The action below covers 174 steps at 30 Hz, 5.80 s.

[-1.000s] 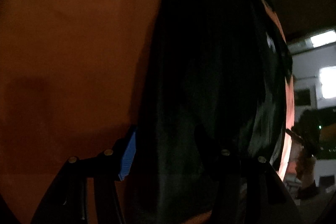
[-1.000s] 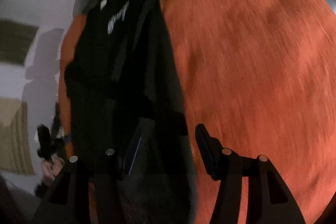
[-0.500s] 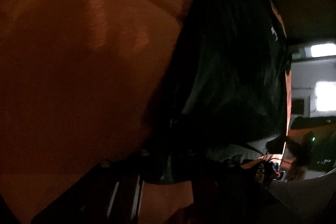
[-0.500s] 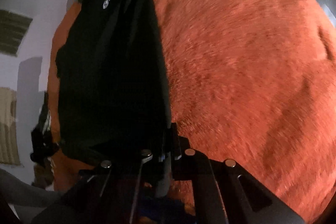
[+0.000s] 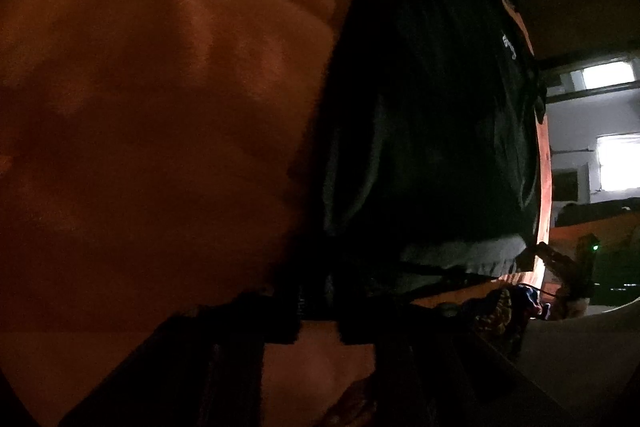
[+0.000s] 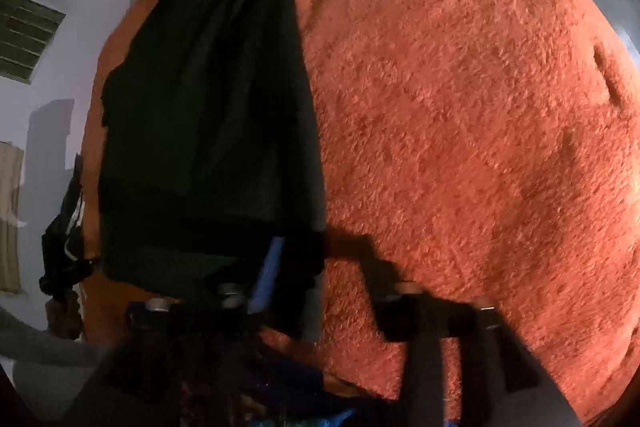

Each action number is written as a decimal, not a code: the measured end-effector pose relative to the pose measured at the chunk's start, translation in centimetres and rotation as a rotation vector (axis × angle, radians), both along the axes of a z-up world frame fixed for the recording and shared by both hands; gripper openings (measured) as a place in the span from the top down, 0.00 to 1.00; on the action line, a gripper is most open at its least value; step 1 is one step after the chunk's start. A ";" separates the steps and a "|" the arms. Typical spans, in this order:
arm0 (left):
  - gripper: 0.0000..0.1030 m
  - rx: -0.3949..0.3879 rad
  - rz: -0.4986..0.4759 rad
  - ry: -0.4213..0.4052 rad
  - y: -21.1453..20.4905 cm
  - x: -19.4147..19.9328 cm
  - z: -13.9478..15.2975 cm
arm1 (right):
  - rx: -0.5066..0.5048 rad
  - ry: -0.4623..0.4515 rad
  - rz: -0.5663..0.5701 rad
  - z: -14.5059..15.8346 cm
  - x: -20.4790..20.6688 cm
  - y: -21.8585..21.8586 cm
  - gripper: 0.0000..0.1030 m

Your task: Fold clothes

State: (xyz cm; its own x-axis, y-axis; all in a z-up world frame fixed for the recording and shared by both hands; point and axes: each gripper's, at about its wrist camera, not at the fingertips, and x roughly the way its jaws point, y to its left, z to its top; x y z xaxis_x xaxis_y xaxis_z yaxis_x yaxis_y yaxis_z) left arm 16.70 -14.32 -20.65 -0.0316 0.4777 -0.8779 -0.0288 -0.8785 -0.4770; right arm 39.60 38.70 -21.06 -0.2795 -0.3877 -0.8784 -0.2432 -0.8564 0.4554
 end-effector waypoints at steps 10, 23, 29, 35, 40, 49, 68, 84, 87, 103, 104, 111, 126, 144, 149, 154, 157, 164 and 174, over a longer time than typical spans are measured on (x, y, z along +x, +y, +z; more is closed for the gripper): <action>0.97 -0.033 0.094 0.026 -1.5 0.7 0.7 | -0.021 -0.024 -0.061 0.0 1.2 0.4 0.99; 0.93 -0.097 0.059 0.011 -0.8 1.4 0.2 | -0.020 -0.097 -0.055 -0.9 0.4 -0.9 0.95; 0.88 -0.186 0.131 0.061 -2.5 0.6 3.8 | 0.067 -0.042 -0.011 1.8 -2.3 -0.8 0.88; 0.69 -0.130 0.188 0.196 -5.5 -4.8 9.2 | 0.069 0.073 -0.085 4.0 -9.5 4.8 0.84; 0.60 -0.113 0.126 0.237 -1.7 -9.3 8.4 | -0.012 0.222 -0.247 5.0 -17.4 11.4 0.64; 0.52 0.010 0.032 0.181 9.4 -14.6 5.2 | -0.232 0.217 -0.481 1.5 -24.2 12.4 0.60; 0.52 0.076 -0.141 0.166 21.3 -18.3 3.5 | -0.174 0.336 -0.519 0.3 -33.6 18.4 0.51; 0.51 0.067 -0.104 0.109 20.0 -18.4 1.3 | 0.363 0.437 -0.098 8.6 -36.6 11.6 0.96; 0.51 0.075 -0.097 0.102 19.9 -18.6 1.1 | 0.486 0.497 0.015 12.0 -36.2 6.3 0.96; 0.51 0.099 -0.072 0.090 17.6 -18.6 0.8 | 0.449 0.472 0.297 12.3 -29.3 -11.2 0.27; 0.51 0.101 -0.071 0.085 17.6 -18.6 0.8 | 0.436 0.480 0.260 12.3 -28.6 -9.4 0.27; 0.51 0.098 -0.127 0.107 19.6 -18.4 2.3 | 0.318 0.362 0.147 6.3 -26.3 0.0 0.61; 0.51 0.084 -0.182 0.070 20.8 -16.2 1.6 | 0.922 0.407 0.670 3.6 -32.4 -8.1 0.48; 0.48 0.069 -0.185 0.065 20.8 -16.3 1.8 | 0.793 0.424 0.908 3.5 -26.3 -7.1 0.44; 0.47 0.065 -0.189 0.052 21.2 -16.6 1.5 | 0.399 0.418 0.607 7.7 -30.3 -2.8 0.44; 0.46 0.034 -0.263 0.093 23.7 -18.6 3.5 | 0.115 0.257 0.212 7.0 -39.9 2.8 0.27; 0.46 0.067 -0.261 0.126 25.0 -19.8 5.3 | -0.041 0.169 0.018 4.0 -46.8 6.5 0.27; 0.45 0.120 -0.224 0.072 25.0 -19.5 4.0 | -0.203 0.162 -0.079 0.6 -52.3 7.6 0.97; 0.45 0.070 -0.176 0.014 23.6 -19.4 1.4 | 0.262 0.227 0.080 4.4 -56.8 5.6 0.96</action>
